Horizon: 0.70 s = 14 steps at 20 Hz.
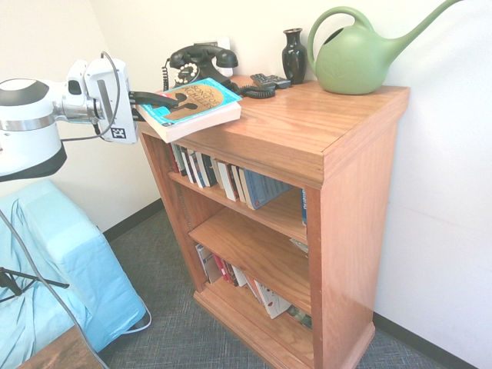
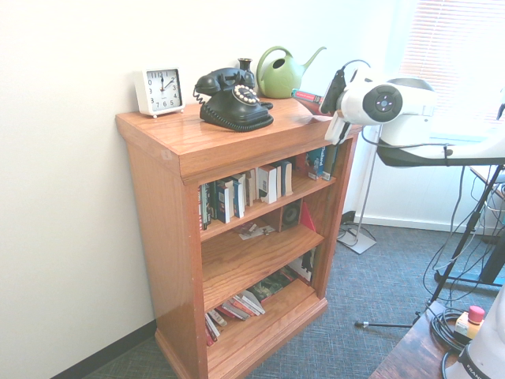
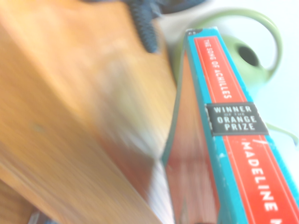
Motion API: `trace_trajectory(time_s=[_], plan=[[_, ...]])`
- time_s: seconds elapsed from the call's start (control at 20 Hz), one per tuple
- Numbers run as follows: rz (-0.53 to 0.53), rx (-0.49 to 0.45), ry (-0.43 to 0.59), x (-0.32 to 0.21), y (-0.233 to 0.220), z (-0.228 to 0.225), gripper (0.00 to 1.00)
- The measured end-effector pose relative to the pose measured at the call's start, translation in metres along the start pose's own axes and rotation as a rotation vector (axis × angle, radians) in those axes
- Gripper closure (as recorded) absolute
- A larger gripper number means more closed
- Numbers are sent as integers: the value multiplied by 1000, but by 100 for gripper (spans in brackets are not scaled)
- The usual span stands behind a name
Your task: Organize the shelf
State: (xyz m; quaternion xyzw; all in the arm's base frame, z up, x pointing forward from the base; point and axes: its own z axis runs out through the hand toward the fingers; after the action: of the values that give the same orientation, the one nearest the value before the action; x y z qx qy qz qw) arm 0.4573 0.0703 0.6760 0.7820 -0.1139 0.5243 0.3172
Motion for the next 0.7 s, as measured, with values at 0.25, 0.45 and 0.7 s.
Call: trace_trajectory(time_s=[0.25, 0.45, 0.7], plan=[[138, 46, -76, -15, 76, -14, 100], [243, 90, -127, -49, 133, -18, 100], [344, 150, -184, -92, 178, -27, 100]])
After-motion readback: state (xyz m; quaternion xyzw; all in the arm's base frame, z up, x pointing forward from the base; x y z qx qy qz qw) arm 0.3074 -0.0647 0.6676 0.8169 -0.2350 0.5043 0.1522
